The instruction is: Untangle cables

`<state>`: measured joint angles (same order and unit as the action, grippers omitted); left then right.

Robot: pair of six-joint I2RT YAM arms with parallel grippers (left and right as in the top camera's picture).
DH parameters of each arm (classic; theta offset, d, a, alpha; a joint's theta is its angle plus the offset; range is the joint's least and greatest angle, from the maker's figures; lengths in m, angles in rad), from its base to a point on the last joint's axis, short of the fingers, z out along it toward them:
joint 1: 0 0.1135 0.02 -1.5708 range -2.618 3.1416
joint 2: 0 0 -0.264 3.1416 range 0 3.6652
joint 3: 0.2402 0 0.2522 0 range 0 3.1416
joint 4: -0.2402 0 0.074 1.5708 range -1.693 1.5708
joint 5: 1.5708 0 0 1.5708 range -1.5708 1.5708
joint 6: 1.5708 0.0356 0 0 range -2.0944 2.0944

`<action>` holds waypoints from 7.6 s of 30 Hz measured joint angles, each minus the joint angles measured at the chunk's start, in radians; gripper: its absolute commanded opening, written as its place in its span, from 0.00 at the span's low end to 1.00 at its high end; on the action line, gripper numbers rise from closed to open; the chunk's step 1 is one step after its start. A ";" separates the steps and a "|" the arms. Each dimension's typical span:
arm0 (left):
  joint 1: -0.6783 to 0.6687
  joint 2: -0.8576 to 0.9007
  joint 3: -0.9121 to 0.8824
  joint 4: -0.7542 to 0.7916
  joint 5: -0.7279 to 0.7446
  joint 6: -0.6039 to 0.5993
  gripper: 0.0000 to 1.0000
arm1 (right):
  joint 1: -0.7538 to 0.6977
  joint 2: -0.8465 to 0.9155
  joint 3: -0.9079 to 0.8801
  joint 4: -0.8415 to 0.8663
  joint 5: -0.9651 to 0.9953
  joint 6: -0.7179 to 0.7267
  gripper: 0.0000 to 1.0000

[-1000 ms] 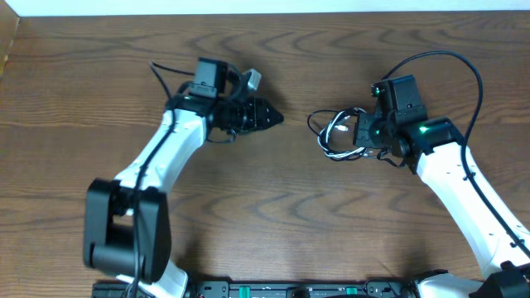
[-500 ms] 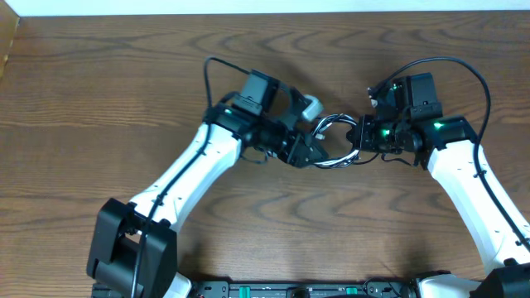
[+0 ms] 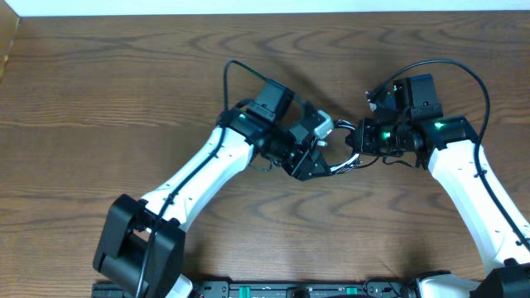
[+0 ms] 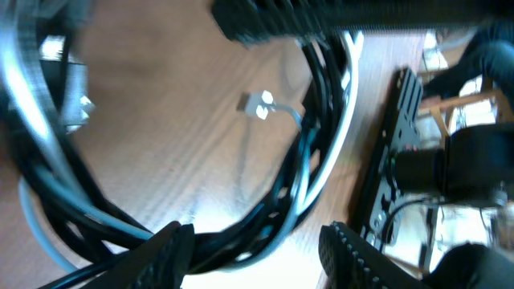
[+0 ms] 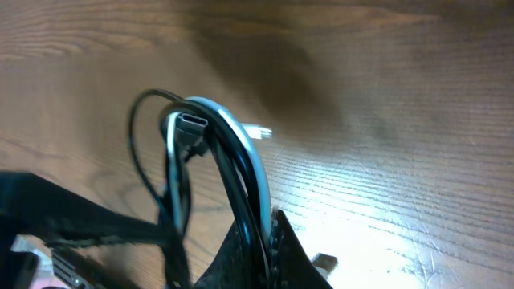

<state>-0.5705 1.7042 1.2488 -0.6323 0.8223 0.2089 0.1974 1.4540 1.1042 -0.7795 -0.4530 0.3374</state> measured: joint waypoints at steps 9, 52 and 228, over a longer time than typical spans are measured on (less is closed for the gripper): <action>-0.032 0.005 0.000 -0.012 -0.010 0.031 0.46 | 0.000 0.000 0.000 -0.002 -0.002 -0.005 0.01; -0.091 0.081 -0.011 0.167 -0.083 -0.033 0.07 | -0.059 0.000 0.000 0.025 -0.099 -0.010 0.01; 0.095 0.029 -0.016 0.513 -0.114 -0.626 0.49 | -0.029 -0.035 0.111 0.022 -0.192 -0.238 0.01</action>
<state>-0.4755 1.7332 1.2327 -0.1192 0.7078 -0.4175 0.1688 1.4189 1.2148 -0.7574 -0.6449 0.0990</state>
